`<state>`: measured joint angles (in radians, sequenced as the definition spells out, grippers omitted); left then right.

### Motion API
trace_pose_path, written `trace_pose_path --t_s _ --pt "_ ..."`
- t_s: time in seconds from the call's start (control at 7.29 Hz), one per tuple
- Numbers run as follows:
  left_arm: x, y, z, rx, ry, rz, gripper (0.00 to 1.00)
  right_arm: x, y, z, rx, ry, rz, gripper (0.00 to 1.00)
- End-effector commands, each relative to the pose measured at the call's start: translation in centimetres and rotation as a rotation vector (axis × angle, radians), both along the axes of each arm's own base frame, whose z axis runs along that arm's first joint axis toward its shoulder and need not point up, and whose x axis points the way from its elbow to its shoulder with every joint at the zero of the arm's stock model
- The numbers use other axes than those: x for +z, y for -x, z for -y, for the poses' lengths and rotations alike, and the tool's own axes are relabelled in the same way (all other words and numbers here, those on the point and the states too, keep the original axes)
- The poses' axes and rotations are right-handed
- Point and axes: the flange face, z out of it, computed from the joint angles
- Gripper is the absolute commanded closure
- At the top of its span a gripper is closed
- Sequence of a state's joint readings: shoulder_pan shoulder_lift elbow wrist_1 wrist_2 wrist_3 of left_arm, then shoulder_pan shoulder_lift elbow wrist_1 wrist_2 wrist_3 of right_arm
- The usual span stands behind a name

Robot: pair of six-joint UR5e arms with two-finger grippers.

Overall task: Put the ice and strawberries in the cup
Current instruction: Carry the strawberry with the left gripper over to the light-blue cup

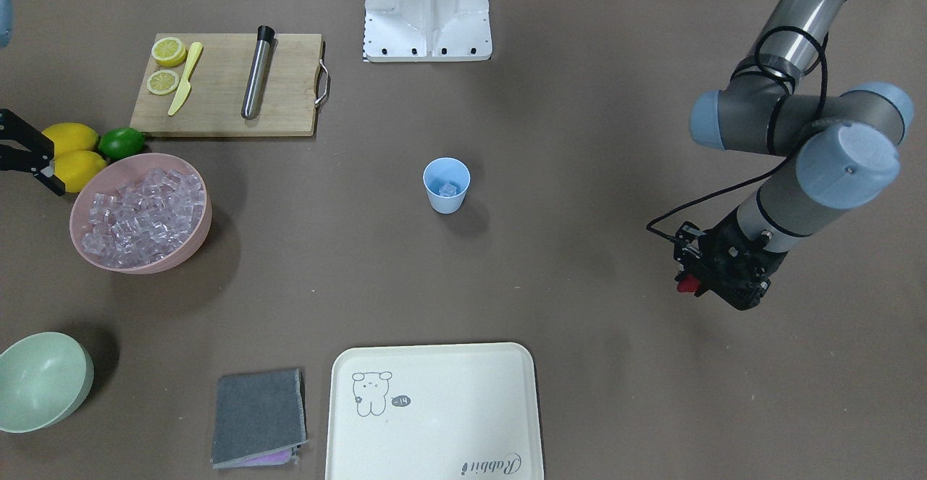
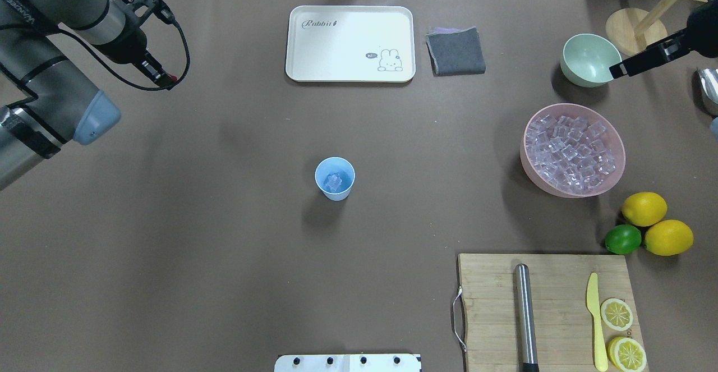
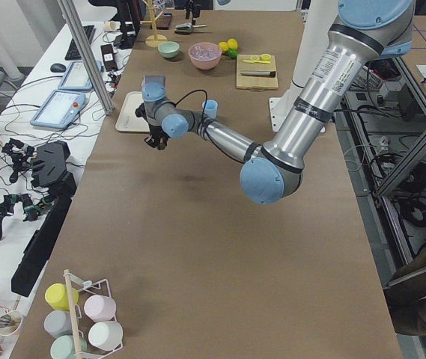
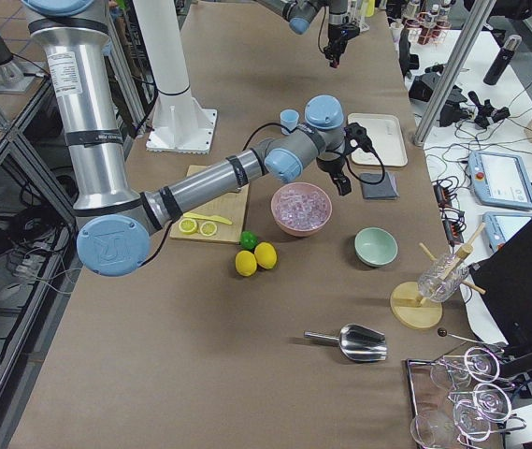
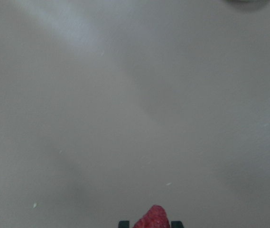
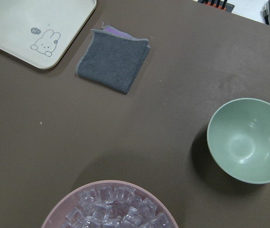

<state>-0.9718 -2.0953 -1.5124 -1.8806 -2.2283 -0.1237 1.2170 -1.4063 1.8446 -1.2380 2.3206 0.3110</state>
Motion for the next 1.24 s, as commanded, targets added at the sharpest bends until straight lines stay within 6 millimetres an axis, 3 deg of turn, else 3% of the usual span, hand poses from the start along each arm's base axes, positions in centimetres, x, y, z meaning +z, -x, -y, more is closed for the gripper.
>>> trace_pose_path --t_s 0.0,0.14,0.41,0.55,0.82,1.1 --pt "-5.8 -3.9 -3.8 0.031 -0.009 -0.081 1.00 0.7 0.1 0.0 0.001 0.018 -0.005 0.00" --pt "-8.4 -5.5 -5.6 0.041 -0.011 -0.115 1.00 1.4 0.3 0.4 0.002 0.032 -0.009 0.00" --pt "-11.5 -7.2 -9.0 0.059 -0.005 -0.170 1.00 2.1 0.3 0.5 0.002 0.045 -0.014 0.00" --pt "-12.2 -8.4 -10.3 0.068 -0.005 -0.207 1.00 2.2 0.3 0.5 0.002 0.048 -0.015 0.00" --pt "-13.1 -13.1 -14.1 0.042 -0.034 -0.237 1.00 2.7 0.1 0.2 0.004 0.058 -0.016 0.00" --pt "-13.9 -16.3 -16.8 0.032 -0.050 -0.243 1.00 3.4 0.0 0.0 0.005 0.068 -0.022 0.00"
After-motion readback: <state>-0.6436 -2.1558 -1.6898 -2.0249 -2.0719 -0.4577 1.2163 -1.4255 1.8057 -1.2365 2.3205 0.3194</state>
